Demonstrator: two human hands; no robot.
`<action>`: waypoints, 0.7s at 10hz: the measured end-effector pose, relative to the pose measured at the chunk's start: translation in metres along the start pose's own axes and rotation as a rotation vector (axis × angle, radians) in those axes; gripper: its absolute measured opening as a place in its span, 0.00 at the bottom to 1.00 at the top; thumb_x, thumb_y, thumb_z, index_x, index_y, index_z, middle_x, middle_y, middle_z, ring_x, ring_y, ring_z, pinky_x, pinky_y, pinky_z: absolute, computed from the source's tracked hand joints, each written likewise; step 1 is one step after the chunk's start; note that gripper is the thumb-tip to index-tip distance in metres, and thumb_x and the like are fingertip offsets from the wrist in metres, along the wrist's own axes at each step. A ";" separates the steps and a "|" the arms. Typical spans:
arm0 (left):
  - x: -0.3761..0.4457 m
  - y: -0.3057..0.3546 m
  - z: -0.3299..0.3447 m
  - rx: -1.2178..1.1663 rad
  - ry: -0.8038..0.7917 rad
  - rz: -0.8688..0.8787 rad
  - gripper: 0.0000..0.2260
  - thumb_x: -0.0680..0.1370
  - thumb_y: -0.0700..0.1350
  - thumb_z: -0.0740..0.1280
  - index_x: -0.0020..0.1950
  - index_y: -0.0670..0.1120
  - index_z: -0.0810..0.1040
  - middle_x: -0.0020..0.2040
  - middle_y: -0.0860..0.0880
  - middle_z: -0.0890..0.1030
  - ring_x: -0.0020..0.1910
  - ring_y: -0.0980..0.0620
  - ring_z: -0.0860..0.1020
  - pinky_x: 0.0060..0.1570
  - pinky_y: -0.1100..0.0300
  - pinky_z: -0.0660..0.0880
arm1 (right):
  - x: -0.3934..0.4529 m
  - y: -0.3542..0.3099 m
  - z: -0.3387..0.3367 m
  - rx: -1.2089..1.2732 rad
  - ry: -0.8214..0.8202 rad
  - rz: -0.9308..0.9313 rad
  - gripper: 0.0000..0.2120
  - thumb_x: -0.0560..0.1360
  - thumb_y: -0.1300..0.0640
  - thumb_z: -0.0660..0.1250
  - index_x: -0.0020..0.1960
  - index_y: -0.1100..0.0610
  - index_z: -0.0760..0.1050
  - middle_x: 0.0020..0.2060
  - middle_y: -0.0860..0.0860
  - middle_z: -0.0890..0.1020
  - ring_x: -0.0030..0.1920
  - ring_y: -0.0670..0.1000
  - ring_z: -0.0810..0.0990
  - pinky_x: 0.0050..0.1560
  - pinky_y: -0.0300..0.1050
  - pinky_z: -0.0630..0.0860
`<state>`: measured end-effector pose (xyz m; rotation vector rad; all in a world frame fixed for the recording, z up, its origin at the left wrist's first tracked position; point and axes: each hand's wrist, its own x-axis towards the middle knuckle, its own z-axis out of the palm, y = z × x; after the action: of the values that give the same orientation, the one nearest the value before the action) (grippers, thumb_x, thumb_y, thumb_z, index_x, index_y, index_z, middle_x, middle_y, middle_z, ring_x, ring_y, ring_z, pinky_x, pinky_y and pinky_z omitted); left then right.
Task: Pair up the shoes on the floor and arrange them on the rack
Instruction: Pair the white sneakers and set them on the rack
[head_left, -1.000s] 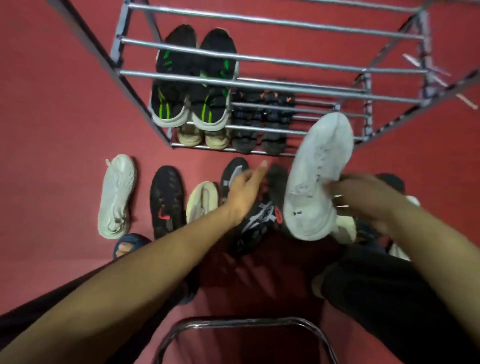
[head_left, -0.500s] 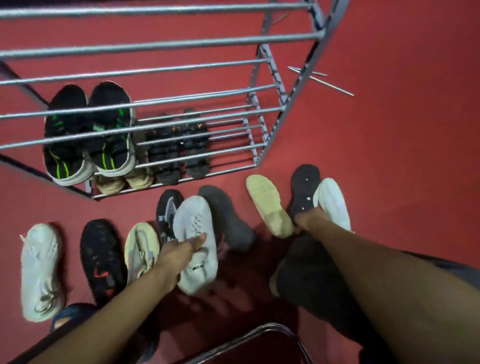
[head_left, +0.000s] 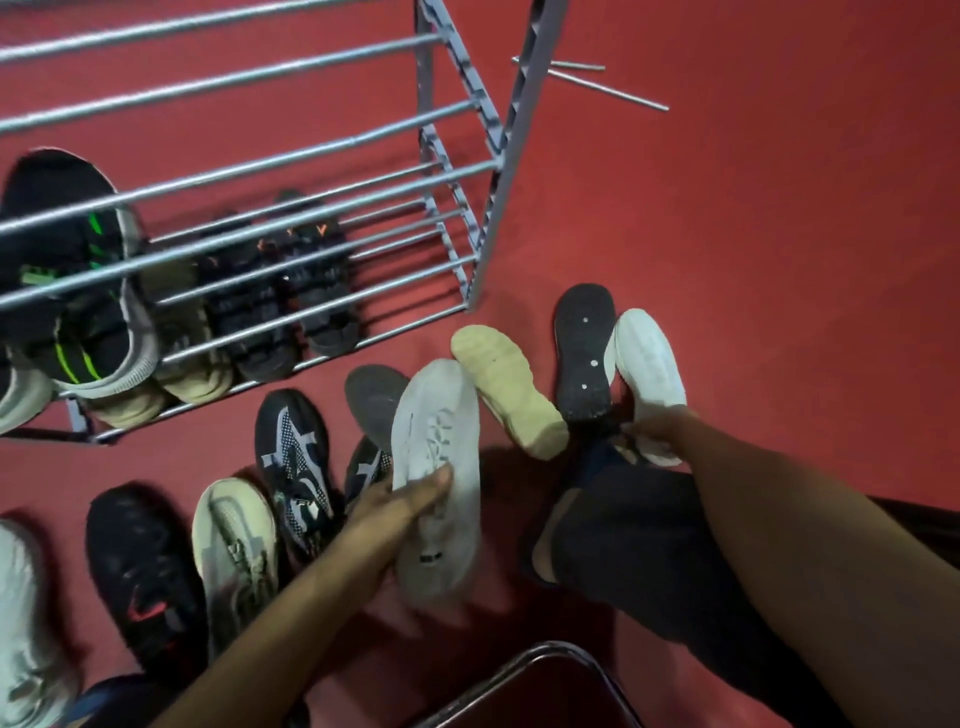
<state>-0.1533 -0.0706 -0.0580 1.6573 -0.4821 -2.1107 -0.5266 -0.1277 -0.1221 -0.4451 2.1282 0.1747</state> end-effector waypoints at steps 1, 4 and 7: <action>-0.006 -0.002 -0.008 -0.018 0.006 -0.011 0.17 0.76 0.49 0.73 0.58 0.39 0.83 0.52 0.36 0.85 0.52 0.35 0.84 0.49 0.49 0.81 | -0.009 -0.007 0.005 -0.102 0.136 -0.019 0.19 0.77 0.58 0.68 0.66 0.62 0.76 0.64 0.61 0.79 0.53 0.57 0.78 0.46 0.44 0.70; -0.040 0.003 -0.016 0.123 0.005 0.046 0.14 0.74 0.53 0.74 0.55 0.47 0.84 0.48 0.45 0.88 0.46 0.47 0.87 0.36 0.63 0.82 | -0.031 -0.001 0.022 -0.330 0.194 -0.018 0.38 0.75 0.45 0.69 0.78 0.61 0.61 0.74 0.58 0.67 0.74 0.61 0.66 0.73 0.55 0.67; -0.014 -0.006 0.012 0.090 -0.064 0.011 0.20 0.72 0.53 0.76 0.57 0.40 0.84 0.50 0.37 0.86 0.46 0.41 0.85 0.43 0.54 0.80 | -0.006 -0.012 0.020 -0.362 0.215 -0.087 0.23 0.83 0.51 0.61 0.74 0.59 0.70 0.71 0.58 0.74 0.71 0.58 0.73 0.43 0.31 0.71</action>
<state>-0.1624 -0.0576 -0.0468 1.6360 -0.6130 -2.1687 -0.5039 -0.1314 -0.1277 -0.7974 2.2864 0.4857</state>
